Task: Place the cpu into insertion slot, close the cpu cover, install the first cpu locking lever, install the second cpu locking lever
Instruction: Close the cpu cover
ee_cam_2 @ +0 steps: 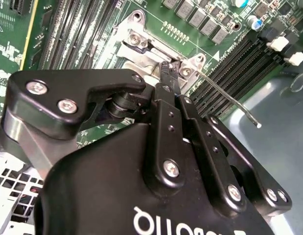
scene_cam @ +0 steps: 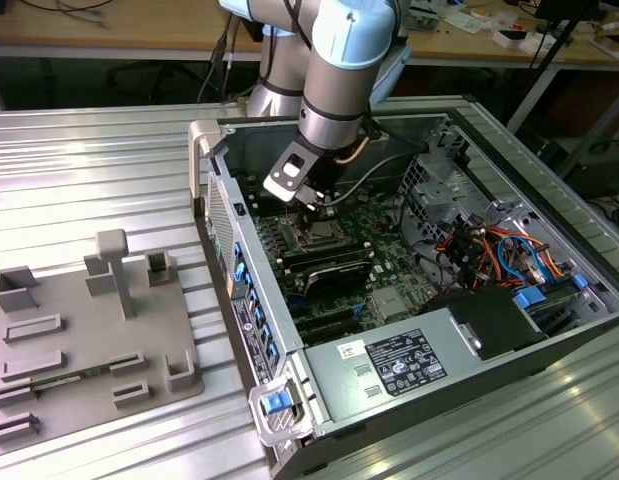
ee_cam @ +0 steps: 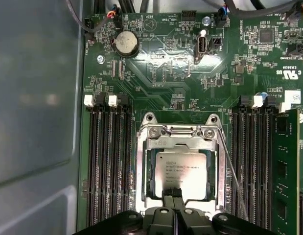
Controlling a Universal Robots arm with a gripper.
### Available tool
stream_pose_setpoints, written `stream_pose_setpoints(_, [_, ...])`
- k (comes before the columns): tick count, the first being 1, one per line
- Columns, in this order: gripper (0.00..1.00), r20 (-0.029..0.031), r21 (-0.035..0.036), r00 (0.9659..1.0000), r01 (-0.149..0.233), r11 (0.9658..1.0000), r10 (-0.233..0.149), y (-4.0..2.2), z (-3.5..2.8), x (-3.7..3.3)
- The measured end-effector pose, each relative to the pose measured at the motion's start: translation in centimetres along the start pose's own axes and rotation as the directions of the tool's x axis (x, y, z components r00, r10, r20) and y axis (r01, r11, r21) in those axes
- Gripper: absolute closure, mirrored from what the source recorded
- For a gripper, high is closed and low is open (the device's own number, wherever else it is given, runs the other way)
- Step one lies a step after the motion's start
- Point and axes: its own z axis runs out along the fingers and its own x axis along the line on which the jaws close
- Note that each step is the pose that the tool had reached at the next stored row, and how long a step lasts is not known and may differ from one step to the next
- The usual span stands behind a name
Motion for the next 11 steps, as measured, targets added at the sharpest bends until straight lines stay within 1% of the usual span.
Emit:
stream_pose_setpoints(3, [0.89,-0.0004,0.0,1.0,0.004,1.0,-0.004,-0.03,-0.01,0.01])
stream_pose_setpoints(7, [0.89,0.0001,0.0001,1.0,0.004,1.0,-0.004,-0.01,-0.71,0.03])
stream_pose_setpoints(9, [0.89,0.0001,0.0,1.0,0.004,1.0,-0.004,0.01,-0.96,0.04])
stream_pose_setpoints(10, [0.89,0.0,-0.0002,1.0,0.004,1.0,-0.004,0.08,-0.96,0.04])
stream_pose_setpoints(11, [0.89,0.0,-0.0001,1.0,0.004,1.0,-0.004,0.31,-0.95,0.03])
